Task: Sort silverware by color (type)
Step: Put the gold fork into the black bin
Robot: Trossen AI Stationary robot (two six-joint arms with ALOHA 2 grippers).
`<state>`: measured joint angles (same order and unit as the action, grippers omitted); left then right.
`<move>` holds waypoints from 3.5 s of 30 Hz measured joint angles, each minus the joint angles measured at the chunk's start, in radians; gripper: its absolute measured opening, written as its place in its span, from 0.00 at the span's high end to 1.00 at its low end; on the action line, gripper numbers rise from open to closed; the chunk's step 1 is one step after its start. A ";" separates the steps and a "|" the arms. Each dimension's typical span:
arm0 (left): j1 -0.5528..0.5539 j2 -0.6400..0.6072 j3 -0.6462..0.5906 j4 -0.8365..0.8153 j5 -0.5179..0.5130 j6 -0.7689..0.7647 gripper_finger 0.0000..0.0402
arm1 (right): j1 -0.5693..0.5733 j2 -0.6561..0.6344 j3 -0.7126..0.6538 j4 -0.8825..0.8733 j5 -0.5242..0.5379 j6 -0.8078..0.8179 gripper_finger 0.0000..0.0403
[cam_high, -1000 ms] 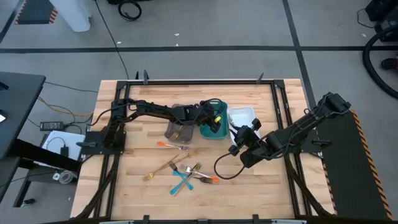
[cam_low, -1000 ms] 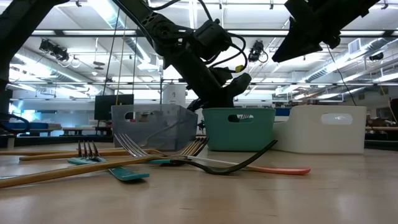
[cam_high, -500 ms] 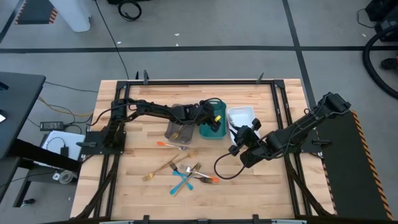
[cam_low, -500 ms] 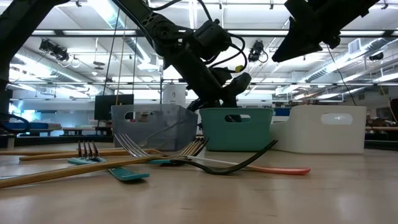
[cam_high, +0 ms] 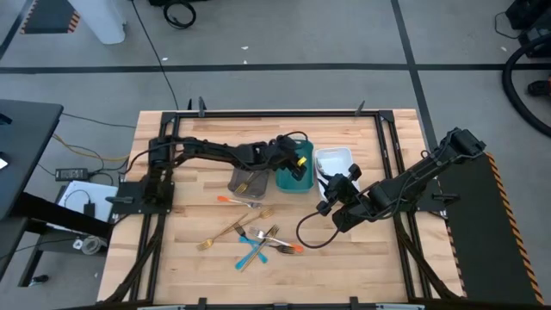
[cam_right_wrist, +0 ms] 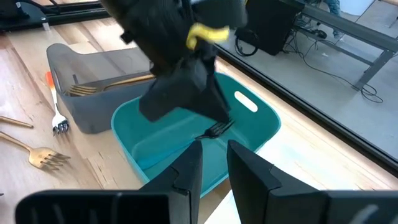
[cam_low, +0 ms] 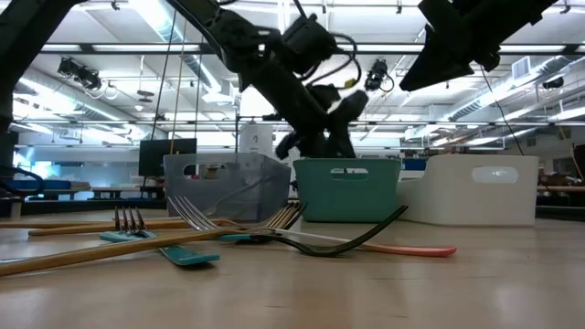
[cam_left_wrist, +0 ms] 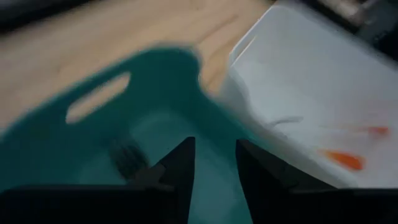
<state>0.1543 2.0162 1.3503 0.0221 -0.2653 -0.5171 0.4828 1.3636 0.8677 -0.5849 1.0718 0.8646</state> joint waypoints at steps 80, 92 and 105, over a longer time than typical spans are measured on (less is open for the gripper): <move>-0.630 -0.357 -0.181 -1.077 0.077 -0.194 0.69 | 0.001 0.011 0.000 0.154 0.081 -0.180 0.79; -0.677 -0.373 -0.318 -0.892 0.079 -0.243 0.69 | -0.002 0.011 0.000 0.166 0.088 -0.214 0.79; -0.661 -0.395 -0.467 -0.746 0.175 -0.428 0.69 | -0.009 0.011 0.000 0.166 0.087 -0.214 0.79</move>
<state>-0.5068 1.6208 0.8837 -0.7239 -0.0907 -0.9450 0.4736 1.3743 0.8677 -0.4191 1.1592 0.6504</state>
